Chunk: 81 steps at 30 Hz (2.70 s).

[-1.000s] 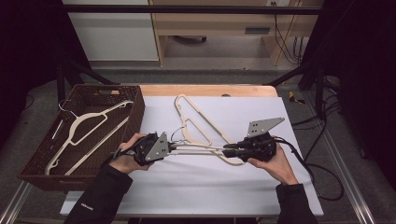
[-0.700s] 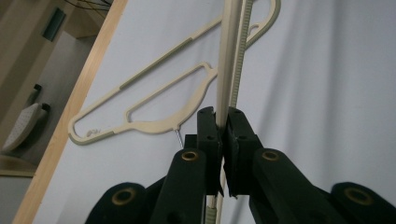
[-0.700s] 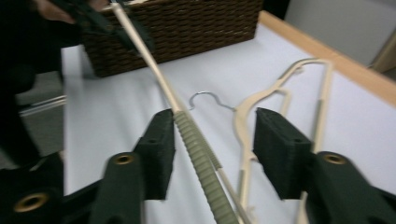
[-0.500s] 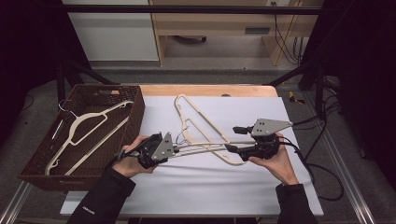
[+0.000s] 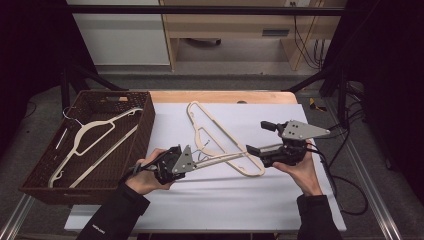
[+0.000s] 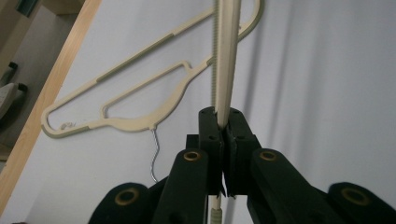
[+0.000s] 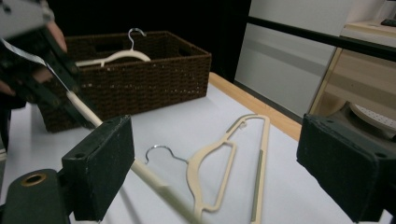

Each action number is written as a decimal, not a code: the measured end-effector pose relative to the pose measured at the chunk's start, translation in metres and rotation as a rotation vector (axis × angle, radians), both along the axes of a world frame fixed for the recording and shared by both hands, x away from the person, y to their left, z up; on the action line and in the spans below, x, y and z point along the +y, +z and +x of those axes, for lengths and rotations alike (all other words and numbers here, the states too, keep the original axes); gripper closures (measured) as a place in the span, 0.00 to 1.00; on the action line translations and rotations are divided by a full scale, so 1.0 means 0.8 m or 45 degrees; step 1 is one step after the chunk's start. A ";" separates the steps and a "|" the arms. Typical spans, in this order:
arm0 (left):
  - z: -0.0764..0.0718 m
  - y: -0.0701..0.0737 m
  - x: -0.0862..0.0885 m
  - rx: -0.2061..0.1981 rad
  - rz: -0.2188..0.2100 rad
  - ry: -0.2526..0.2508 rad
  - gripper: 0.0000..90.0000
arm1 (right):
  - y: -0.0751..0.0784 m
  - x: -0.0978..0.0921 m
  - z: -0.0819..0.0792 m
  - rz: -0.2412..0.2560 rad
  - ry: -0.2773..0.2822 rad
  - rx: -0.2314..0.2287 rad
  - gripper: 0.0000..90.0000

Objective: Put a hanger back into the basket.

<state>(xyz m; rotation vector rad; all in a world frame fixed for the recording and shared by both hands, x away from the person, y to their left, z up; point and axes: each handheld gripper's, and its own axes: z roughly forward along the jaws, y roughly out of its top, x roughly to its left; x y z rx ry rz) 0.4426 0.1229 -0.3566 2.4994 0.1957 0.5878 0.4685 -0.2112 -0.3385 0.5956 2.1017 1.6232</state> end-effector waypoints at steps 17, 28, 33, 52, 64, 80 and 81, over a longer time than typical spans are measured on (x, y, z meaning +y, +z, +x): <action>0.004 0.043 0.012 0.024 -0.162 0.213 0.97 | -0.016 -0.025 -0.018 0.020 -0.170 0.065 0.09; -0.002 0.087 0.038 0.040 -0.246 0.272 0.97 | -0.045 -0.034 -0.024 -0.003 -0.242 0.173 0.07; -0.006 0.112 0.059 0.036 -0.277 0.303 0.97 | -0.051 -0.040 -0.025 0.001 -0.261 0.194 0.07; -0.003 0.155 0.161 0.006 -0.272 0.459 0.97 | -0.062 -0.042 -0.027 -0.028 -0.297 0.233 0.06; 0.003 0.140 0.238 0.011 -0.259 0.604 0.97 | -0.066 -0.039 -0.027 -0.040 -0.295 0.252 0.05; 0.022 0.090 0.328 0.109 -0.204 0.832 0.97 | -0.069 -0.036 -0.024 -0.050 -0.292 0.268 0.05; 0.023 0.087 0.332 0.114 -0.199 0.850 0.97 | -0.070 -0.035 -0.024 -0.053 -0.289 0.270 0.05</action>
